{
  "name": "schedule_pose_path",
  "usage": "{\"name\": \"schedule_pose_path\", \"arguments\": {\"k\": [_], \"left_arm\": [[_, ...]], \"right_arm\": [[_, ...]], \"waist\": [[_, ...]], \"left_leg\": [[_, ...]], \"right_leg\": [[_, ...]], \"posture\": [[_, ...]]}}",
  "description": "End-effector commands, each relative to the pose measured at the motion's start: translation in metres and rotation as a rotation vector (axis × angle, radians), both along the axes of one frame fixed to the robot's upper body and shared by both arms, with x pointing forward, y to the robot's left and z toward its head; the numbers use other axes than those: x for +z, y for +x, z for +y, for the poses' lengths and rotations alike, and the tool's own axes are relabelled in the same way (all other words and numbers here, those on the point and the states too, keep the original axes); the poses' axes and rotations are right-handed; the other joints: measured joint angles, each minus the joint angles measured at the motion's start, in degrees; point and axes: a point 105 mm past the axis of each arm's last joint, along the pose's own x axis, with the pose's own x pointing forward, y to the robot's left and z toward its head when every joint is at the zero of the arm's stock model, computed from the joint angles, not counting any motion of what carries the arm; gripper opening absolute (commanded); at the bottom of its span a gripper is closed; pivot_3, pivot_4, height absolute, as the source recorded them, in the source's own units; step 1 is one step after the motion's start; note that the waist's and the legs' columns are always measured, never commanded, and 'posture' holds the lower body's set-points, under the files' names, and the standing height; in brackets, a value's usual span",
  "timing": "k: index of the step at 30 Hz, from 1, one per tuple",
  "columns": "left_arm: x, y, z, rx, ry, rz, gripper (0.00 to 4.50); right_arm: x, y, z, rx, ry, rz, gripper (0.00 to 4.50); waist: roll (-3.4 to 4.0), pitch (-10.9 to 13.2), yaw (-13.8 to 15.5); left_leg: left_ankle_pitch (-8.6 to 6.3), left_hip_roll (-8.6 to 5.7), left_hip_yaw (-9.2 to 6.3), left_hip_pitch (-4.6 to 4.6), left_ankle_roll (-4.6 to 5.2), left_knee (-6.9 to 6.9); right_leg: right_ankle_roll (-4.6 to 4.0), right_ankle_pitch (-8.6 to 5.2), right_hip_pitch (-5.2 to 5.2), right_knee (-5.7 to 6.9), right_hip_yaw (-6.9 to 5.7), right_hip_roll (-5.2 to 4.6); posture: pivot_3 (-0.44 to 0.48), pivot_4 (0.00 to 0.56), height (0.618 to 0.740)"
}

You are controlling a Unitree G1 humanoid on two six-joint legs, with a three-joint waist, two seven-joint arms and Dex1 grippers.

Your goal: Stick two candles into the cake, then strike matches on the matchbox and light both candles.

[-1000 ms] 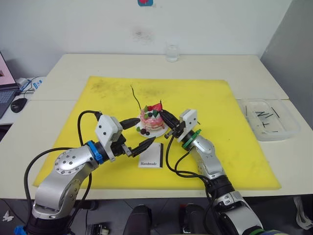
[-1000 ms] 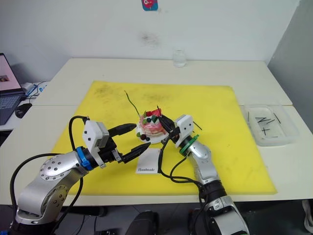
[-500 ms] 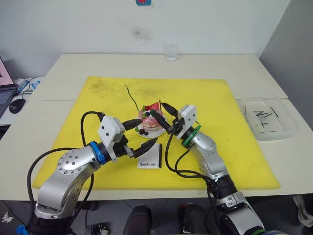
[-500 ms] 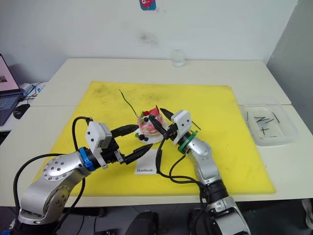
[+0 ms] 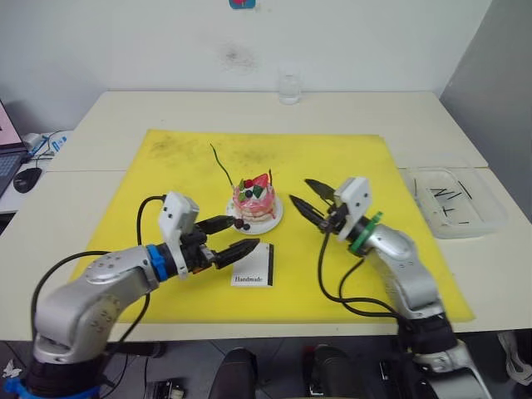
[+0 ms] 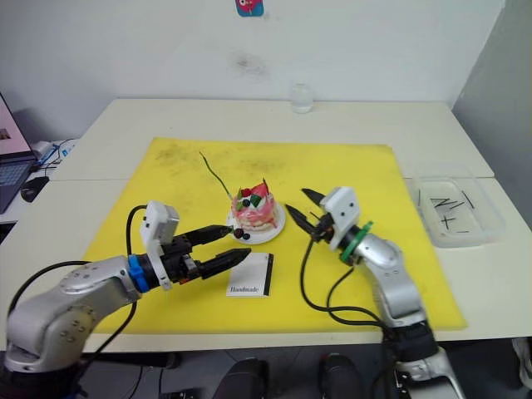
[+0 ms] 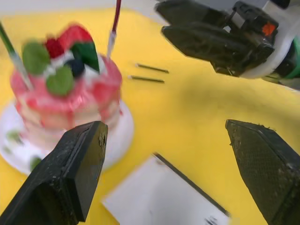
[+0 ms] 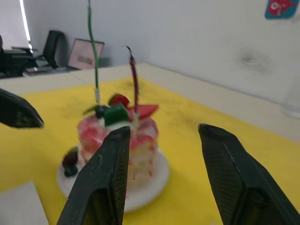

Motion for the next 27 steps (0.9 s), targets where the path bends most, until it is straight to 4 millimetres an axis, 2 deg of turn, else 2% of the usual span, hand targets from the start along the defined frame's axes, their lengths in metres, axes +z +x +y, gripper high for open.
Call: {"name": "schedule_pose_path", "arguments": {"k": [1,3,7,11,17,27], "left_arm": [[0.007,-0.011,0.017,-0.071,0.000,0.165,4.50],[0.003,-0.014,0.029,-0.081,0.003,0.305,4.50],[-0.009,-0.016,0.029,-0.116,0.018,0.466,4.50],[-0.023,-0.006,0.021,-0.100,0.000,0.541,4.50],[-0.035,-0.002,0.013,-0.103,0.011,0.586,4.50],[-0.033,0.006,0.016,-0.060,-0.038,0.583,4.50]], "right_arm": [[0.009,-0.019,-0.005,0.088,-0.045,0.052,2.02],[0.003,-0.024,-0.008,0.118,-0.142,0.089,1.49],[-0.014,-0.032,-0.005,0.180,-0.299,0.171,0.10],[-0.026,-0.036,0.007,0.217,-0.353,0.238,0.04],[-0.040,-0.041,0.021,0.270,-0.432,0.286,0.04],[-0.042,-0.034,0.032,0.290,-0.489,0.299,0.04]], "waist": [[-0.02,0.0,-0.1],[-0.02,0.0,-0.3],[-0.03,0.0,-0.5],[-0.08,0.0,-0.6],[-0.15,0.1,-0.6],[-0.17,0.1,-0.9]], "left_leg": [[0.00,-0.01,0.02,0.01,0.00,0.00],[0.00,-0.03,0.01,0.05,0.00,-0.07],[0.00,-0.07,0.02,0.11,0.00,-0.24],[0.00,-0.07,0.02,0.06,0.00,-0.29],[0.00,-0.06,0.00,-0.04,-0.01,-0.29],[0.00,-0.04,-0.02,-0.01,-0.01,-0.28]], "right_leg": [[0.00,0.00,0.00,0.01,-0.01,0.02],[-0.04,-0.02,-0.02,0.01,0.00,0.06],[-0.14,-0.08,-0.03,-0.03,-0.05,0.07],[-0.19,-0.12,-0.07,-0.04,-0.06,0.08],[-0.19,-0.12,-0.19,-0.05,0.03,0.09],[-0.18,-0.11,-0.17,0.00,-0.02,0.09]], "posture": [[0.000,0.150,0.740],[0.000,0.150,0.740],[0.000,0.150,0.740],[0.000,0.150,0.740],[0.000,0.150,0.740],[0.000,0.150,0.740]]}}
